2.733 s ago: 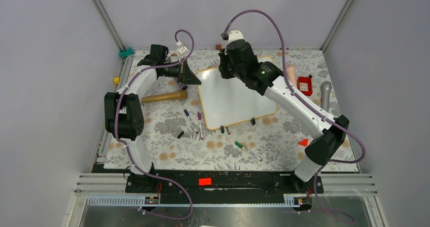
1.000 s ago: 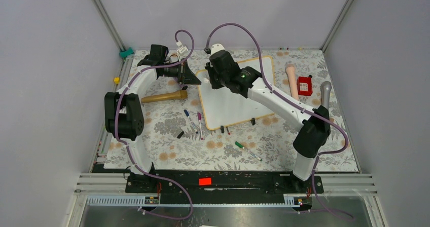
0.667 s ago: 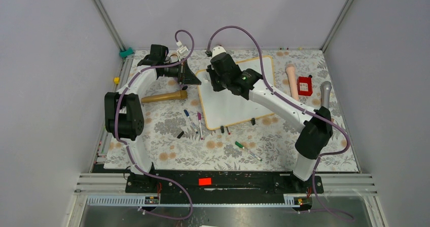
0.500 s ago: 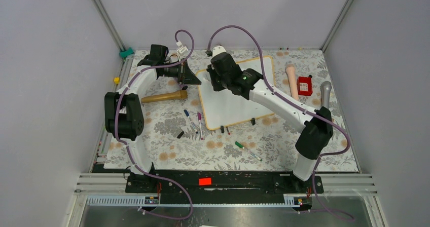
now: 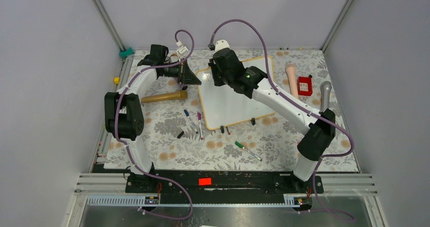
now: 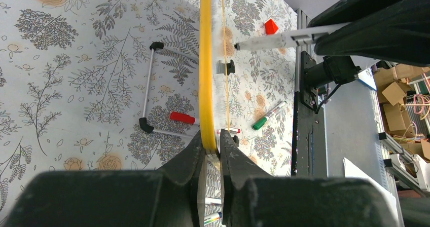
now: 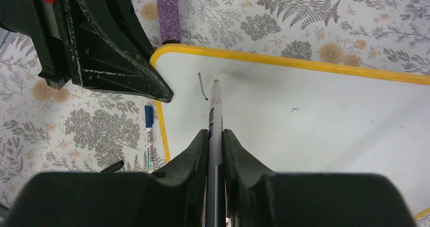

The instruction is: Write a sentence on the whiteboard

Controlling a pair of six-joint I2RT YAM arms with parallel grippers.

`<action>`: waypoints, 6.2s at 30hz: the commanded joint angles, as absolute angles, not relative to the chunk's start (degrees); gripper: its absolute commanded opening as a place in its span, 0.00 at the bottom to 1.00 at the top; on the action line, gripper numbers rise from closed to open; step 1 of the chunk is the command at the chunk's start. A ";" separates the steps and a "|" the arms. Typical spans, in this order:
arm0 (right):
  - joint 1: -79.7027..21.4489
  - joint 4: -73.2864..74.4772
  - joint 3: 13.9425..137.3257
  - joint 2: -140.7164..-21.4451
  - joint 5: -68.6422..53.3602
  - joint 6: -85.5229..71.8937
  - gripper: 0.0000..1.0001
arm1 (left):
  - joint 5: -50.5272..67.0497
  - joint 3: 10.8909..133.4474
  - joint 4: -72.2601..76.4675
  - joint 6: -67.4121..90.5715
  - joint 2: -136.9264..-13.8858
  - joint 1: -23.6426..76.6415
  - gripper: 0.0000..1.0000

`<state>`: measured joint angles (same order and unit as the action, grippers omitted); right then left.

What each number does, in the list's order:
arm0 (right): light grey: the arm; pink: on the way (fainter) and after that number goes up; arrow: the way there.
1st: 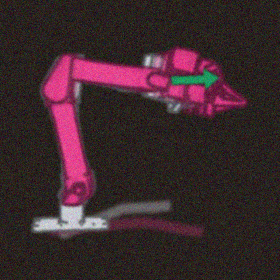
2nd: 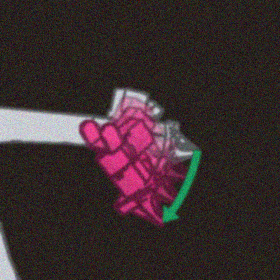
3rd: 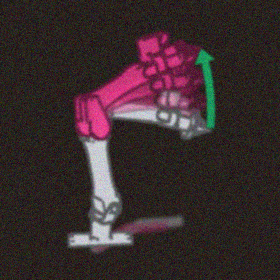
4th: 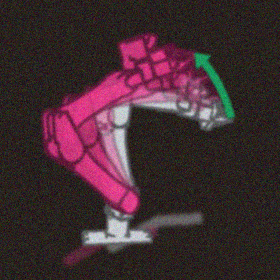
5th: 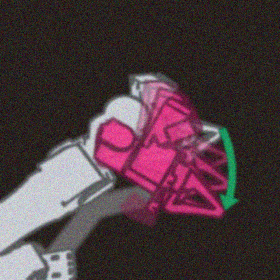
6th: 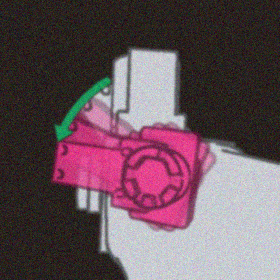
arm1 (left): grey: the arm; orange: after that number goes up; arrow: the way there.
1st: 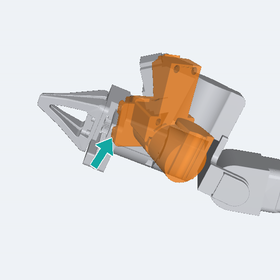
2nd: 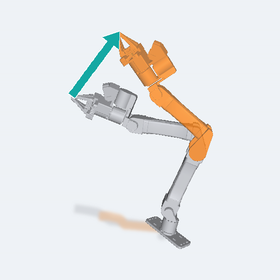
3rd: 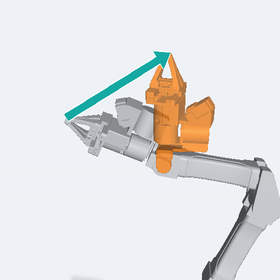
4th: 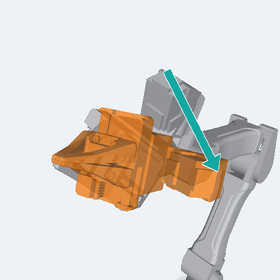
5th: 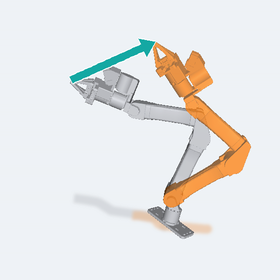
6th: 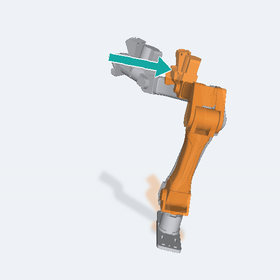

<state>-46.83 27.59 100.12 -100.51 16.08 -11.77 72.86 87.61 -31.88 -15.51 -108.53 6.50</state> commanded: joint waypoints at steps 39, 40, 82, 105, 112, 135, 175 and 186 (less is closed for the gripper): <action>-46.85 31.26 102.39 -103.48 15.01 -12.65 0.00 | 68.43 84.88 -36.37 -23.82 -110.12 9.22 0.00; -46.85 31.36 102.13 -103.38 14.57 -12.64 0.00 | 68.43 84.88 -36.40 -23.81 -110.16 9.21 0.00; -46.85 32.24 98.77 -97.02 10.35 -10.85 0.00 | 67.30 84.82 -36.30 -23.82 -109.39 9.22 0.00; -43.42 27.94 93.05 -92.55 10.27 -9.97 0.00 | 66.32 84.83 -36.32 -23.81 -109.18 9.17 0.00; -43.49 27.96 94.07 -94.70 9.84 -9.60 0.00 | 66.29 84.72 -36.34 -23.91 -109.07 9.23 0.00; -43.54 27.77 97.38 -98.80 12.28 -9.32 0.00 | 66.01 84.33 -36.30 -23.91 -108.59 9.16 0.00; -43.54 31.81 98.23 -101.54 13.64 -9.34 0.00 | 66.42 84.36 -36.25 -24.34 -109.27 9.21 0.00; -43.58 31.31 101.94 -103.51 15.82 -9.27 0.00 | 66.58 84.13 -36.30 -24.41 -109.32 9.23 0.00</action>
